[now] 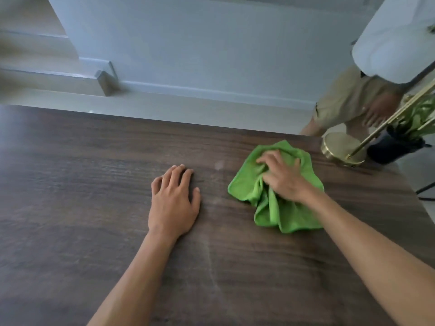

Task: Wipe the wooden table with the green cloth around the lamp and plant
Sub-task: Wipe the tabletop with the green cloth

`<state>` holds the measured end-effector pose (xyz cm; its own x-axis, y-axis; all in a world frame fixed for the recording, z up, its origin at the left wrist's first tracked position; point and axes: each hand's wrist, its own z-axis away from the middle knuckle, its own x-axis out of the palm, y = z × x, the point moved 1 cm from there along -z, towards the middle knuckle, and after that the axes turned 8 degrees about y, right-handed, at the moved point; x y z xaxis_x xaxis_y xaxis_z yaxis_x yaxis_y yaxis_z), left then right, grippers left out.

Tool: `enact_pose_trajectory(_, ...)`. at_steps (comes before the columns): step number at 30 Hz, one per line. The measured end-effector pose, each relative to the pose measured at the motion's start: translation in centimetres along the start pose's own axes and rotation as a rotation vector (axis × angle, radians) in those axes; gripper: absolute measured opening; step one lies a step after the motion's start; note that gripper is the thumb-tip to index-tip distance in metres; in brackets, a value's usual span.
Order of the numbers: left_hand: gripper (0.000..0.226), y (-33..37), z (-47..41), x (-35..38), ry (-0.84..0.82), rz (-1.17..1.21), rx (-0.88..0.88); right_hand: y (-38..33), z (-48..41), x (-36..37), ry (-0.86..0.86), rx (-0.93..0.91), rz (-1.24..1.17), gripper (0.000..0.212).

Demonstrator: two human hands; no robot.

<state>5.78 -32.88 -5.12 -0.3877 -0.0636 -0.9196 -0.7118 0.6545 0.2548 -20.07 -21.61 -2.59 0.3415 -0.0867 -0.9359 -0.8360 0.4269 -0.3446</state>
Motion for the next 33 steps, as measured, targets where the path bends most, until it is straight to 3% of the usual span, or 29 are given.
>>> enact_pose_trajectory(3,0.049,-0.1,0.1,-0.2,0.002,0.0,-0.005,-0.8,-7.2,0.0,-0.015,0.1,-0.03,0.067)
enact_pose_trajectory(7,0.049,0.1,0.0,-0.3,0.007,0.014,-0.007,-3.6,-10.7,2.8,-0.001,0.07,0.217,0.076)
enact_pose_trajectory(12,0.058,0.2,0.0,-0.2,0.025,0.002,-0.144,-6.2,-4.3,4.4,0.019,-0.171,0.294,0.073)
enact_pose_trajectory(16,0.056,0.3,-0.2,0.1,0.006,-0.054,-0.189,-3.9,3.8,3.9,-0.044,-0.312,0.314,0.074)
enact_pose_trajectory(23,0.053,0.1,-0.1,0.2,0.006,-0.051,-0.168,-3.3,-8.6,2.0,0.021,0.127,0.164,0.057)
enact_pose_trajectory(28,0.046,-0.1,0.0,0.1,0.05,-0.059,-0.238,-9.7,-10.7,5.2,0.036,-0.098,0.227,0.058)
enact_pose_trajectory(33,0.051,-0.3,0.3,-0.4,0.141,0.015,-0.362,-10.6,-2.3,5.8,0.011,-0.289,0.191,0.065)
